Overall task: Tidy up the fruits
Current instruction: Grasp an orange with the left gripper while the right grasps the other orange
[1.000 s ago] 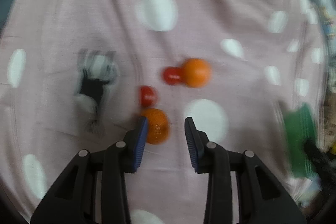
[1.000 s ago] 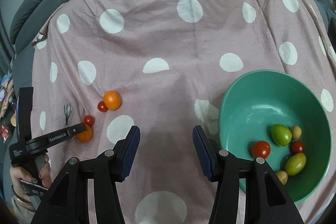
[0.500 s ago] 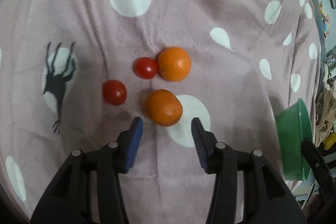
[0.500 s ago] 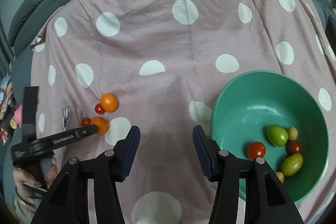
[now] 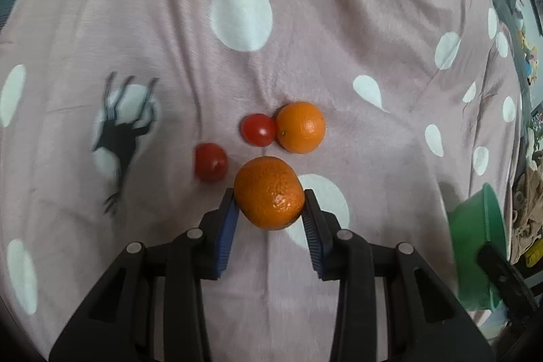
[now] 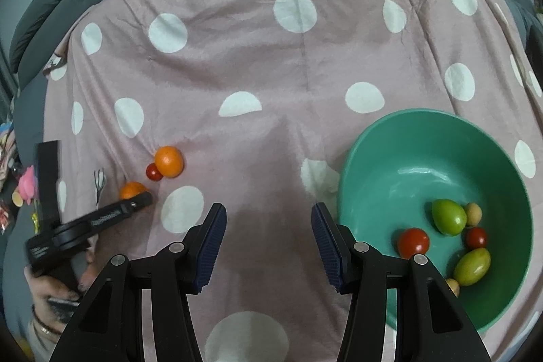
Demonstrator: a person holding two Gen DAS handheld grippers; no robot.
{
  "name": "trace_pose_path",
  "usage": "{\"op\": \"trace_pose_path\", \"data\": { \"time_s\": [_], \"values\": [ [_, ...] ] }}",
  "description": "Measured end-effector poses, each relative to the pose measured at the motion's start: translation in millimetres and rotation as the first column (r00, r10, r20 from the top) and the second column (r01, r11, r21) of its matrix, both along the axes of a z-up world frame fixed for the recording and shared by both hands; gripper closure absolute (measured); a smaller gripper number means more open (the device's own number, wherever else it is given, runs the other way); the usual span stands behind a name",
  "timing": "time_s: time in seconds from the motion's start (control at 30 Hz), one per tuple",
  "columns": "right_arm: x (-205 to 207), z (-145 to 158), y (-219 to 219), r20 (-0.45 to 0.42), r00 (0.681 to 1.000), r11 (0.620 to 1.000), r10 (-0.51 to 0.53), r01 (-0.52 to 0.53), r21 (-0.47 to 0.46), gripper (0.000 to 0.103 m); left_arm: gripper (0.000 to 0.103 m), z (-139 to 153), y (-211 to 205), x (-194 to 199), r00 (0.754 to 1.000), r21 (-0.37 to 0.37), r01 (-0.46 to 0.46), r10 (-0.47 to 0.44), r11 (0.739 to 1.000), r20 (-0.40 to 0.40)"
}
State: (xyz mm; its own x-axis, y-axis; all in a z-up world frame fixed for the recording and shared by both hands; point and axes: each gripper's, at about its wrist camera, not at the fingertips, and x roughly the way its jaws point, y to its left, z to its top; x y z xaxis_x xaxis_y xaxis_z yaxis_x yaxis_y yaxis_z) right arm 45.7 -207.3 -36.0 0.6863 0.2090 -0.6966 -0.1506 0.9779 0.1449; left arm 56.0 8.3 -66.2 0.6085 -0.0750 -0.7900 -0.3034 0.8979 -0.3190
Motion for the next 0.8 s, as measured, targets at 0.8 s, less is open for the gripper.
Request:
{"op": "trace_pose_path", "data": {
  "time_s": [0.8],
  "values": [
    [126.5, -41.1, 150.0, -0.231, 0.968, 0.995, 0.093, -0.082, 0.054, 0.050, 0.066, 49.6, 55.6, -41.0, 0.993, 0.029, -0.112, 0.111, 0.993, 0.045]
  ]
}}
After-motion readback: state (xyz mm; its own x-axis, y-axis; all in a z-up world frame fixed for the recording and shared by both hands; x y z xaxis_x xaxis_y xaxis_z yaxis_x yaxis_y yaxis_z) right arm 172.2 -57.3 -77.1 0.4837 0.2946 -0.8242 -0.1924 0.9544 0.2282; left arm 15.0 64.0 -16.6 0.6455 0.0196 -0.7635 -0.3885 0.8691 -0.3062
